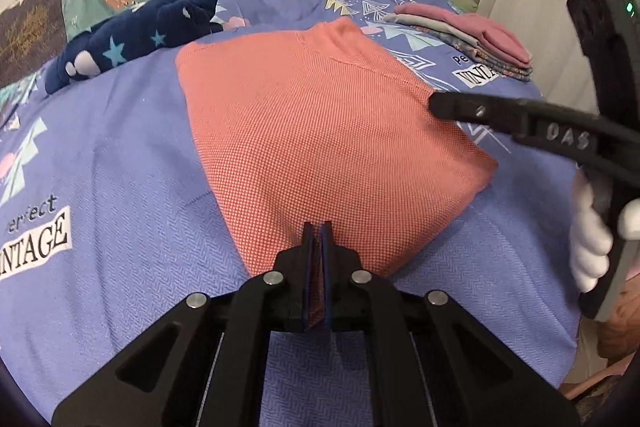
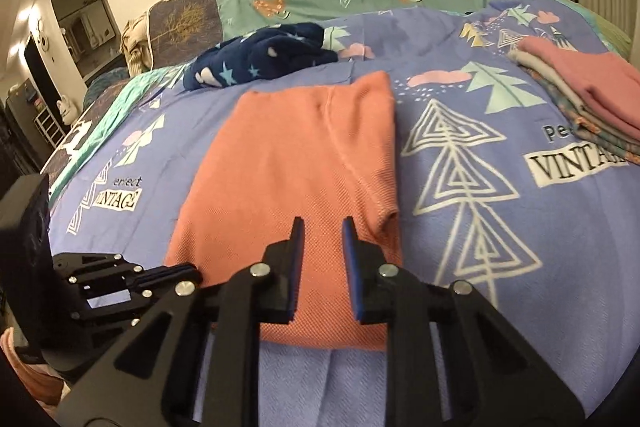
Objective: Fold small clothes
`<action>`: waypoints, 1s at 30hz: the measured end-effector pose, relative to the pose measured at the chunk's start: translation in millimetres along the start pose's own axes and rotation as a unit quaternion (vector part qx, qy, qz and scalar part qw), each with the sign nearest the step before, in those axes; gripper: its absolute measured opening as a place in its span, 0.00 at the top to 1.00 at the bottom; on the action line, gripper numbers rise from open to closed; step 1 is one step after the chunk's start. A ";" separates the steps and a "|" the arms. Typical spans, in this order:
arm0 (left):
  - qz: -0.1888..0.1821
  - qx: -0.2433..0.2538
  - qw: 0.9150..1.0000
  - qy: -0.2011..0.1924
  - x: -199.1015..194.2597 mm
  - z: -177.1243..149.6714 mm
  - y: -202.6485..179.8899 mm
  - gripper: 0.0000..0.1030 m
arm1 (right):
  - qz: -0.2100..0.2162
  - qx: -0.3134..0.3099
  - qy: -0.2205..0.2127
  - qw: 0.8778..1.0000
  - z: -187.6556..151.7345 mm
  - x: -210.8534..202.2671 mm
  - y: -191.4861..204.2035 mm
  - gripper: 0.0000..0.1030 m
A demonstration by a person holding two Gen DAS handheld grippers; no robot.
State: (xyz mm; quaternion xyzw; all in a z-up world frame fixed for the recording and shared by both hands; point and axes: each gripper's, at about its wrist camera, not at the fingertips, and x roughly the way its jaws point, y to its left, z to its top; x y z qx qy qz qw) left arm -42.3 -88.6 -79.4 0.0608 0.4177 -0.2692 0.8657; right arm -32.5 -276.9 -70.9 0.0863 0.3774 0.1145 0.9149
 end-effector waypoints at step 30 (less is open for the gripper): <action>-0.050 -0.035 0.998 -0.010 1.3 -2.8 13.2 0.90 | -0.058 0.064 0.055 0.995 107.8 113.0 -92.6 0.96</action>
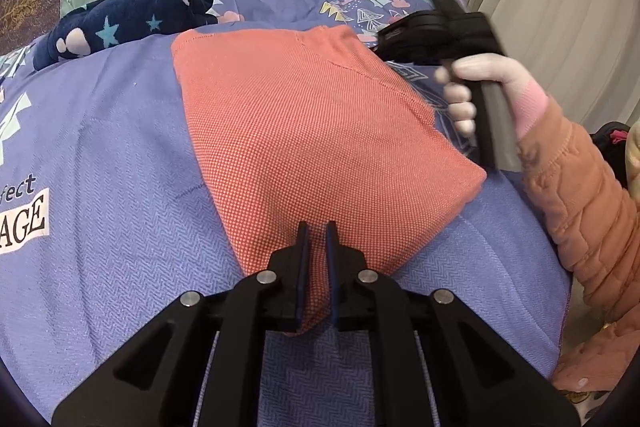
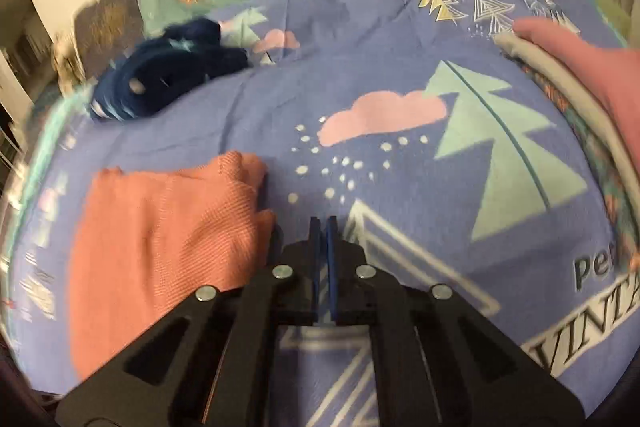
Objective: Fold small clothes
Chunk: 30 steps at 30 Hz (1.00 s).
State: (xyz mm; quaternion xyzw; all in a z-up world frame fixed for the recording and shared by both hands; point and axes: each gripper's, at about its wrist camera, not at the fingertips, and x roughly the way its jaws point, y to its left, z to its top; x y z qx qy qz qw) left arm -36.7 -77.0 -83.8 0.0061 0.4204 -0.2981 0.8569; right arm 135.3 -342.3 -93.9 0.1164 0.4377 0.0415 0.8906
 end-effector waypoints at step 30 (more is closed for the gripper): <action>0.026 -0.006 1.000 -0.004 -8.6 1.8 0.0 0.77 | 0.070 -0.088 -0.005 0.994 -75.7 -56.1 35.2 0.80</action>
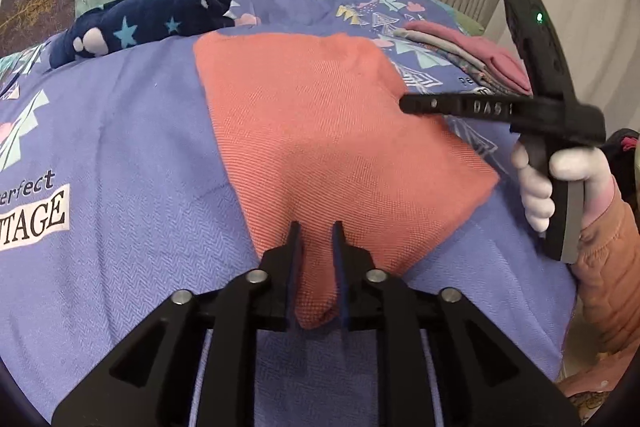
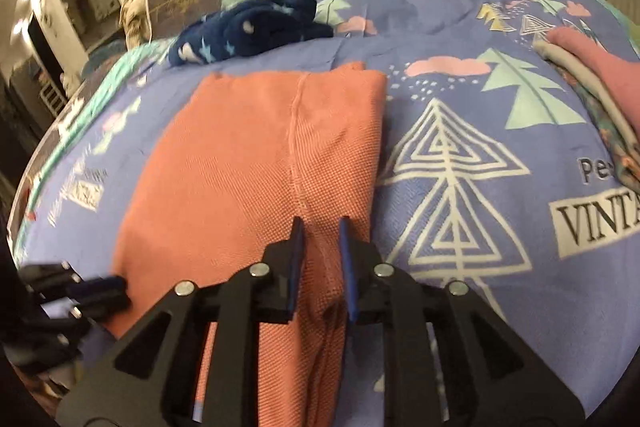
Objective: Fold small clothes
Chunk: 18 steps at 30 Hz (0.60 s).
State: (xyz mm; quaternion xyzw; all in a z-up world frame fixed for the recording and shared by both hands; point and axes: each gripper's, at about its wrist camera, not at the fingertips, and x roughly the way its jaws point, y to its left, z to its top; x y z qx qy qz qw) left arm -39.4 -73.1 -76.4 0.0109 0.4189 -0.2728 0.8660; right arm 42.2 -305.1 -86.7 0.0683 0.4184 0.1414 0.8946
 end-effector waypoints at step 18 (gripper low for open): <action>0.025 0.004 1.000 -0.007 2.8 32.8 17.7 0.41 | 0.056 0.057 0.023 0.997 -6.9 -11.1 -33.4 0.43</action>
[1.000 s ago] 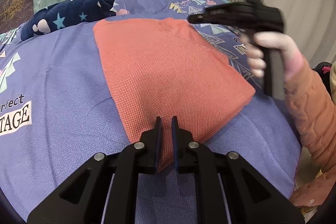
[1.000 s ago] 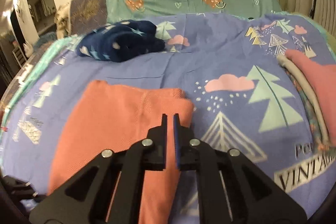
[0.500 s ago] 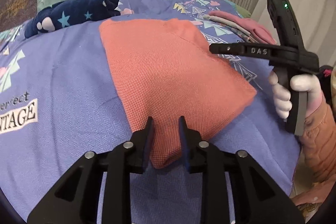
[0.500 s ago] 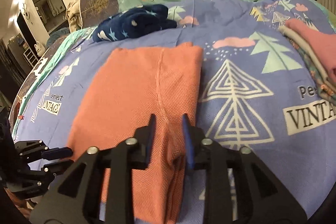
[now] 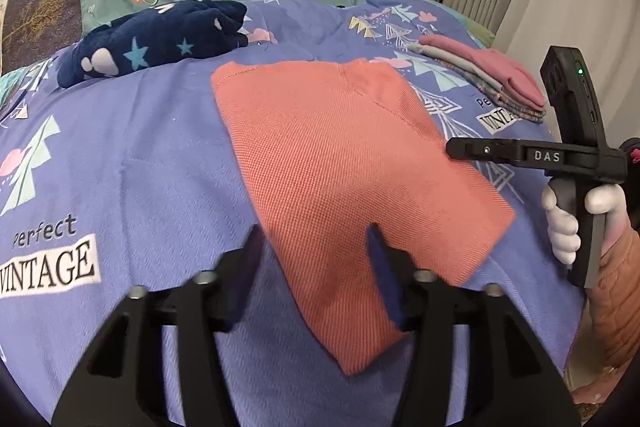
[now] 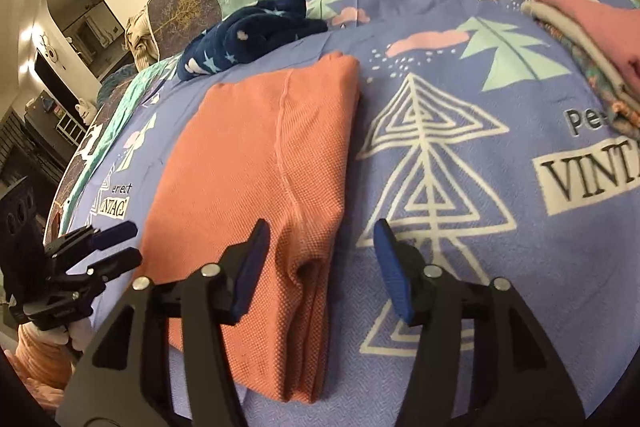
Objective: Fold small clothes
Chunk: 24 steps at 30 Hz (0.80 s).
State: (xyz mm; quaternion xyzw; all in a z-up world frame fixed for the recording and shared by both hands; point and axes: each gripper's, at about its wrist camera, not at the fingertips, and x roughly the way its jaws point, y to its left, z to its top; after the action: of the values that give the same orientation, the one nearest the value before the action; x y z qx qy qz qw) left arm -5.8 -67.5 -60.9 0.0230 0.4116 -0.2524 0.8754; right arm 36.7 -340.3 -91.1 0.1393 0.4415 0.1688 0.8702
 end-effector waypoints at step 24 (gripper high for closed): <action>-0.178 -0.141 0.973 0.045 69.6 42.2 64.5 0.37 | 0.082 0.020 0.055 0.995 23.7 26.6 -19.8 0.38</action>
State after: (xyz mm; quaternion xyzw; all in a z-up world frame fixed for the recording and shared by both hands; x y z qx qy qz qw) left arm 90.9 -51.2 -94.8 -0.1627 0.4793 -0.3420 0.7917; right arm 74.1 -349.4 -104.5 0.1829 0.4793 0.2386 0.8245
